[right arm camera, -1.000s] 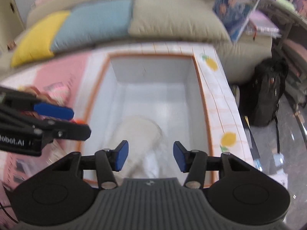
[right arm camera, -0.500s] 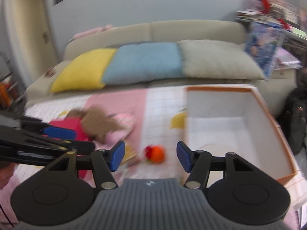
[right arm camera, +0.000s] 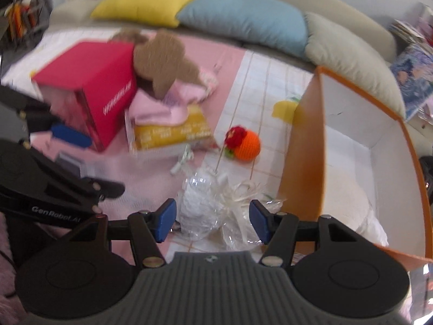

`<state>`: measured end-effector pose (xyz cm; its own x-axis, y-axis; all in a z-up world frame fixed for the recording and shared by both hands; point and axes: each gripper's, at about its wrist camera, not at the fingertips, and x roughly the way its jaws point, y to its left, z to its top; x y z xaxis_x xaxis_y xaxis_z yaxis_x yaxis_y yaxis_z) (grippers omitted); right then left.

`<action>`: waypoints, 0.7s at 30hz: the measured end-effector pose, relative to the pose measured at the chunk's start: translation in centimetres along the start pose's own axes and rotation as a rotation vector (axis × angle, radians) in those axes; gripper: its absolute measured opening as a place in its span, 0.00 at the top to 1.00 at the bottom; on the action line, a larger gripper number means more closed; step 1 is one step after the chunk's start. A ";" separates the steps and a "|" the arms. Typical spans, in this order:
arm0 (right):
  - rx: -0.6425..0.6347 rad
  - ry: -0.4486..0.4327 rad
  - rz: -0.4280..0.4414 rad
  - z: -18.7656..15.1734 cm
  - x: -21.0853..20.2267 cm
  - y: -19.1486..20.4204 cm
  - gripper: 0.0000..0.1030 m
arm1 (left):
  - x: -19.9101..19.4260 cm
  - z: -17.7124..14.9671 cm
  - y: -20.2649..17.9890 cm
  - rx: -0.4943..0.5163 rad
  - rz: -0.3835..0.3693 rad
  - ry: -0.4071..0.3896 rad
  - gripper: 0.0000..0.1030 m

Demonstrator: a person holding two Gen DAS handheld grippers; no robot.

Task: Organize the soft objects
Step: 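Move the right gripper to the clear plastic bag while the left gripper approaches the white mesh bag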

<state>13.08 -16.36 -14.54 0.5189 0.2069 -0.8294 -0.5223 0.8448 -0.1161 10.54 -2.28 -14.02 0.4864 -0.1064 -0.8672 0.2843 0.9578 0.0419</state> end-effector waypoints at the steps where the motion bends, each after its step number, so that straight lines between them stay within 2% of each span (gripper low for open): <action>1: -0.032 0.022 -0.002 0.0 0.4 0.1 0.42 | 0.3 0.0 -0.3 0.021 0.008 0.001 0.16; 3: -0.112 0.046 -0.024 -0.1 1.1 0.5 0.42 | 1.0 -0.1 -0.9 0.074 0.018 0.002 0.16; 5: -0.222 0.034 -0.054 -0.3 1.2 1.1 0.40 | 1.6 -0.2 -1.4 0.108 0.011 0.019 0.15; 7: -0.316 0.015 -0.081 -0.5 1.4 1.6 0.35 | 2.3 -0.2 -1.5 0.100 -0.007 0.036 0.15; 11: -0.394 0.004 -0.055 -0.5 2.2 1.4 0.28 | 3.5 -0.3 -1.2 0.058 -0.022 0.073 0.15; 13: -0.398 0.008 -0.038 -0.4 2.7 1.4 0.28 | 3.8 -0.3 -1.0 0.039 -0.033 0.090 0.15; 16: -0.340 0.032 0.007 0.0 3.5 0.9 0.28 | 4.0 -0.5 -0.4 -0.010 -0.054 0.103 0.16; 21: -0.261 0.070 0.062 0.3 4.8 0.4 0.28 | 4.3 -0.6 0.2 -0.067 -0.076 0.115 0.24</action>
<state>15.60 -14.90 -18.38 0.4375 0.2117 -0.8740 -0.7126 0.6744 -0.1934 12.18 -2.41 -18.07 0.3669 -0.1514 -0.9179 0.2588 0.9643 -0.0556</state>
